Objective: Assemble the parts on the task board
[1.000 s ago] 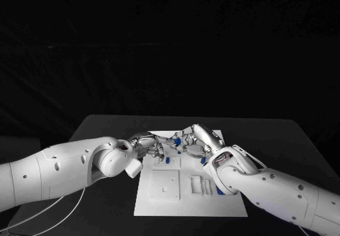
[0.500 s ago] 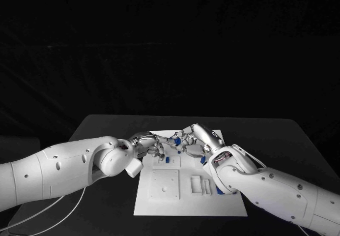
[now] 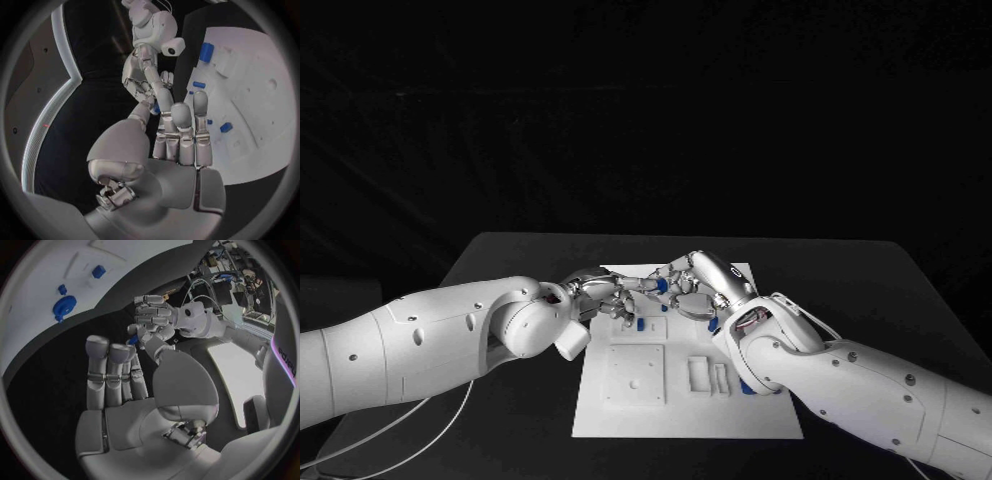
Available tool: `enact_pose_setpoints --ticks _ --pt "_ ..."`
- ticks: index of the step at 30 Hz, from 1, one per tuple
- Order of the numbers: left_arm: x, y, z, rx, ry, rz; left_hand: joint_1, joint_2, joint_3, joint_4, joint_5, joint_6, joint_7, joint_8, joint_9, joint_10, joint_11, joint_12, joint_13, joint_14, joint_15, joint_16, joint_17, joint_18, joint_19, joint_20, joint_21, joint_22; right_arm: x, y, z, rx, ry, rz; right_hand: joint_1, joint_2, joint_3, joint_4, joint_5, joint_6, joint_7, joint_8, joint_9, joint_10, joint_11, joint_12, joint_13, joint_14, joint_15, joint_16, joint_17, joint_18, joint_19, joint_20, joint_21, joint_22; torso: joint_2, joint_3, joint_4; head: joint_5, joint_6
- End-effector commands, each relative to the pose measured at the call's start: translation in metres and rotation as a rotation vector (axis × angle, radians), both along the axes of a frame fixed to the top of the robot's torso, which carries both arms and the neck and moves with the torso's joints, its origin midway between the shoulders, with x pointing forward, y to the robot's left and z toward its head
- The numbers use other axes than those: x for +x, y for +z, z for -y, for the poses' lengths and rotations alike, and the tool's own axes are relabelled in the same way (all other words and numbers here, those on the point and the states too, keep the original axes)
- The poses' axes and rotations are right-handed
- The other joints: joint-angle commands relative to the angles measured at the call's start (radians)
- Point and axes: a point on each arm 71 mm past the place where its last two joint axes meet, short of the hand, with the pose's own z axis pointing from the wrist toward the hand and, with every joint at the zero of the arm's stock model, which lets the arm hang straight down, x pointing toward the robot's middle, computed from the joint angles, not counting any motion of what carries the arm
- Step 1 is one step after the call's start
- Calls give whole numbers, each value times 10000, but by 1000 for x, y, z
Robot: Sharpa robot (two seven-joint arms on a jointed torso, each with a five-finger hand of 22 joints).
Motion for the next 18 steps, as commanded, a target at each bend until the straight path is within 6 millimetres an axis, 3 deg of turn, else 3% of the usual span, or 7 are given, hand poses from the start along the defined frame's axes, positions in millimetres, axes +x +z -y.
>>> enact_pose_setpoints --ticks 1,18 --pt "-2 2 4 -108 -371 55 136 11 -375 95 12 -9 78 -13 -116 -7 72 -54 -17 -41 69 -44 -25 -64 -32 75 -22 -45 -1 0 -1 -71 140 87 -70 -45 446 415 -13 19 6 80 84 42 -24 -3 19 -5 -63 -3 15 -51 471 -84 -10 672 -3 -1 5 0 -14" --pt "2 2 -6 117 -239 337 223 -66 -1478 487 -157 -322 191 -4 -180 -115 151 -58 -53 -141 136 -53 -144 -39 -139 140 84 -292 -1 -1 0 -109 300 -99 -37 -84 230 472 46 53 -17 77 85 19 -24 2 39 -34 -64 -42 1 -58 461 -87 -63 663 -2 1 5 4 -46"
